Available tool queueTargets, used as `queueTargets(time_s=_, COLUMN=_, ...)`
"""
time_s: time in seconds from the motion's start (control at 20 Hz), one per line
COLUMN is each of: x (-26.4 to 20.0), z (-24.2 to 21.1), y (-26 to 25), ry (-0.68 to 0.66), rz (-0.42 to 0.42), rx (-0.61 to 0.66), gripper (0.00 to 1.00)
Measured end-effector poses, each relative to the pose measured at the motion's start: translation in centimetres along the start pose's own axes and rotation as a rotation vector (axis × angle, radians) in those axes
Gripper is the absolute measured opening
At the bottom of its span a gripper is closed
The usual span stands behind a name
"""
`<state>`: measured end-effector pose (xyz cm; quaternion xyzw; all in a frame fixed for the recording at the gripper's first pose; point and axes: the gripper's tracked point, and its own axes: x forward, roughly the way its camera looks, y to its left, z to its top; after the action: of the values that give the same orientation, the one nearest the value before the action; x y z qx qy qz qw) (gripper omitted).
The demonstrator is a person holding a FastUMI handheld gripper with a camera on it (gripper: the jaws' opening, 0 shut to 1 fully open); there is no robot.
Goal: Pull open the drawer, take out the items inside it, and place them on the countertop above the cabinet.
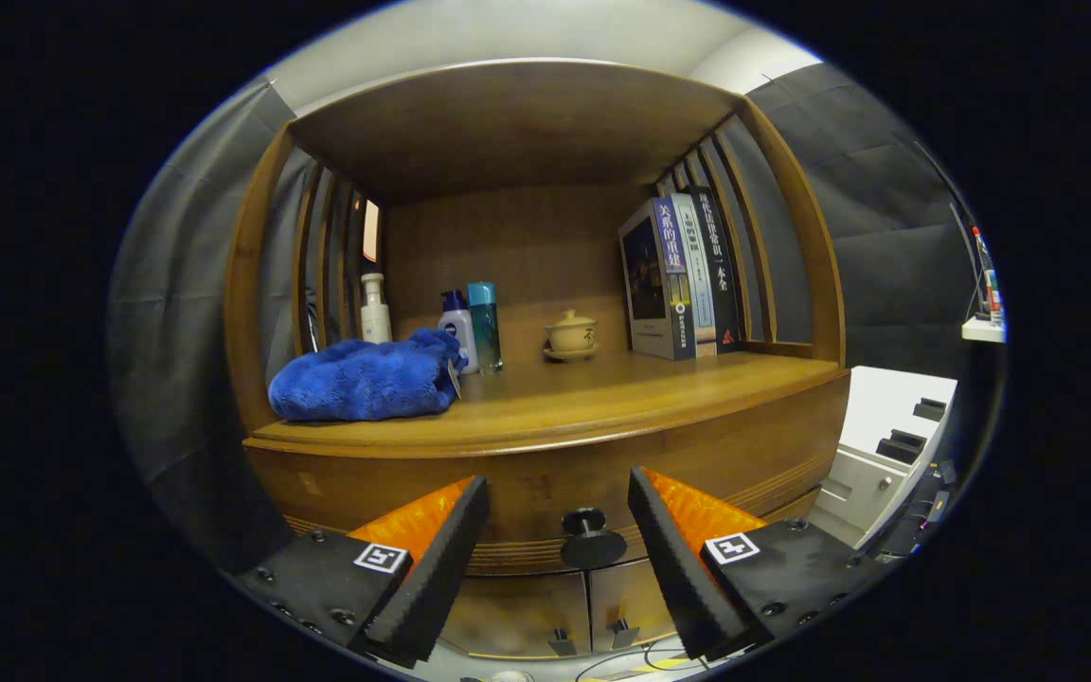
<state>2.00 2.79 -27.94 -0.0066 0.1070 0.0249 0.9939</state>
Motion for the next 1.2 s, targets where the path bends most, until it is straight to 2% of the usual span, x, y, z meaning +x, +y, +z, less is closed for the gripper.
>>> queueTargets(time_s=0.05, x=0.4, z=-0.7, y=-0.4, ry=0.018, rz=-0.003, rx=-0.007, gripper=0.98)
queueTargets(time_s=0.25, x=1.5, z=-3.4, y=-1.9, ry=0.081, rz=-0.001, rx=-0.049, gripper=0.76)
queueTargets(time_s=0.45, x=1.7, z=-3.6, y=-1.9, ry=0.101, rz=0.018, rx=-0.041, gripper=0.55)
queueTargets(time_s=0.6, x=1.8, z=-3.8, y=-2.0, ry=0.122, rz=0.021, rx=-0.053, gripper=0.52)
queueTargets(time_s=0.7, x=1.7, z=-3.7, y=-2.2, ry=0.122, rz=0.021, rx=-0.061, gripper=0.45)
queueTargets(time_s=0.9, x=1.0, z=-4.0, y=-2.3, ry=0.131, rz=0.019, rx=-0.041, gripper=0.39)
queueTargets(time_s=1.2, x=-2.4, z=-4.3, y=-2.6, ry=0.135, rz=0.009, rx=-0.041, gripper=0.38)
